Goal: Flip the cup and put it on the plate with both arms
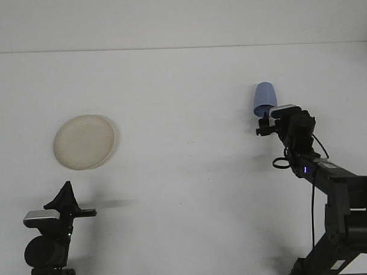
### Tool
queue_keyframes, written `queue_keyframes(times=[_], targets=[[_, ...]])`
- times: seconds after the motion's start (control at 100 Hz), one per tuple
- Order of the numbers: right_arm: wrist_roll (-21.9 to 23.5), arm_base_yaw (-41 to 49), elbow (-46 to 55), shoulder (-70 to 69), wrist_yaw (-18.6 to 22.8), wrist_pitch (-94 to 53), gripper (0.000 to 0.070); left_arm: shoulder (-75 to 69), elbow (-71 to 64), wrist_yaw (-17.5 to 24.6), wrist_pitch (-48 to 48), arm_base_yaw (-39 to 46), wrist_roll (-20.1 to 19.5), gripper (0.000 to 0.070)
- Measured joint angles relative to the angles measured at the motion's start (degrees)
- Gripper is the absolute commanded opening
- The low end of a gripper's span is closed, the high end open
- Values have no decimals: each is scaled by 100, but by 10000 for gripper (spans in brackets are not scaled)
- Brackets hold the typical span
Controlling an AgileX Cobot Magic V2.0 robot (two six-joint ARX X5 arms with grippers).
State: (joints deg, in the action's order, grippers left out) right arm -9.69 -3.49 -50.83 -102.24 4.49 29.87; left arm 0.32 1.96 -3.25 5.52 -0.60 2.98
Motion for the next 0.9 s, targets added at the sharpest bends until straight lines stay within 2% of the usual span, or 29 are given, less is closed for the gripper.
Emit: queue_keyframes(times=[0.2, 0.25, 0.33, 0.41, 0.5, 0.78, 0.9], targets=[[-127, -55, -769, -680, 0, 35, 535, -2, 0, 0, 2, 0, 0, 14], [-149, -66, -951, -839, 0, 46, 507, -2, 0, 0, 0, 0, 0, 14], [-168, -66, -1200, -1064, 0, 44, 378, 0, 0, 0, 2, 0, 0, 14], [-188, -72, -1322, -1193, -2, 39, 173, 0, 0, 0, 2, 0, 0, 14], [-192, -72, -1327, -1204, 2, 31, 0, 0, 0, 0, 2, 0, 0, 14], [-168, -70, -1360, -896, 0, -538, 0, 0, 0, 0, 2, 0, 0, 14], [79, -105, -1353, -409, 55, -1137, 0, -2, 0, 0, 2, 0, 0, 14]])
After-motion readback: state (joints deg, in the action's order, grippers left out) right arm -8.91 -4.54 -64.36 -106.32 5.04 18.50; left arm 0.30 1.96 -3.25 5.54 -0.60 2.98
